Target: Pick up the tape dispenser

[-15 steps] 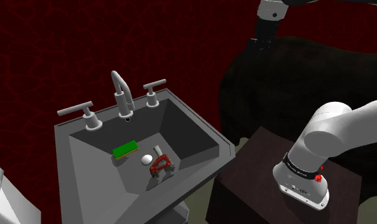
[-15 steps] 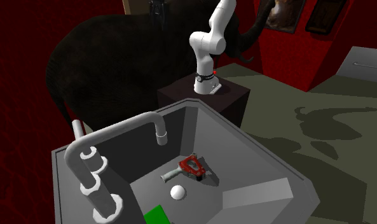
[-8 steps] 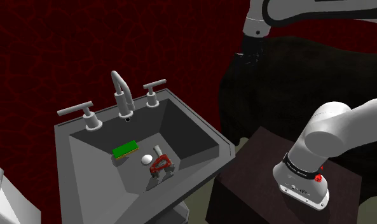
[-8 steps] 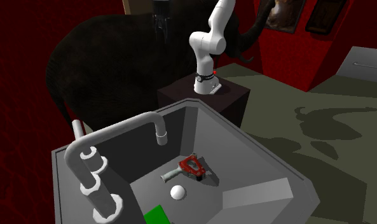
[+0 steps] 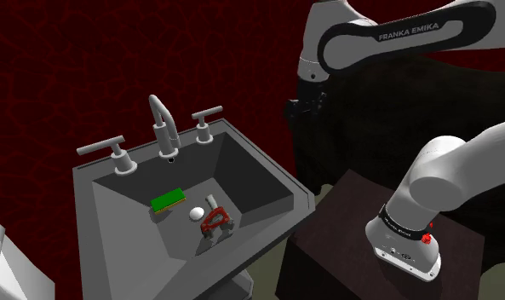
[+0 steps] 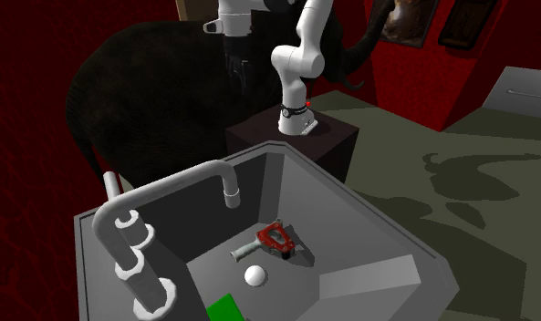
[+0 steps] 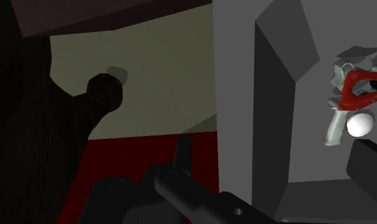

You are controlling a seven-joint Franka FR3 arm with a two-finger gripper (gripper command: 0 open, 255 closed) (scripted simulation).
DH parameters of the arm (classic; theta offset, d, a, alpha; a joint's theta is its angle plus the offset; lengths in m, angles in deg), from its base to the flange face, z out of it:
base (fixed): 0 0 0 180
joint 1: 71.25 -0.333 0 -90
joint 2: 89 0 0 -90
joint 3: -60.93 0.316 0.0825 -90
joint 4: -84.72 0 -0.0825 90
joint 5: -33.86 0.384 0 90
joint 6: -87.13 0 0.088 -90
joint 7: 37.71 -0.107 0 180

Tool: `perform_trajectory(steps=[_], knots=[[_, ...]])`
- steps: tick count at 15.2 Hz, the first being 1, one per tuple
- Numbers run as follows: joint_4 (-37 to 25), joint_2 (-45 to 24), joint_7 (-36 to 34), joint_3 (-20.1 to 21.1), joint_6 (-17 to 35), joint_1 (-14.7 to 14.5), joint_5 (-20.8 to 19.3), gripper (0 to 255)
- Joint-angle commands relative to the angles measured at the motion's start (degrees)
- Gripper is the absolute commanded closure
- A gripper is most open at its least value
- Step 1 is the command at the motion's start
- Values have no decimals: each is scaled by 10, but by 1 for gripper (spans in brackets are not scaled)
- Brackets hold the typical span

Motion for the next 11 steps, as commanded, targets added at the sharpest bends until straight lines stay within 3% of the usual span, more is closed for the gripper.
perform_trajectory(steps=[1, 11], knots=[[6, -31, -22, 15, 36, -4, 9, 0], [-17, -219, -139, 88, 195, -18, 23, 0]])
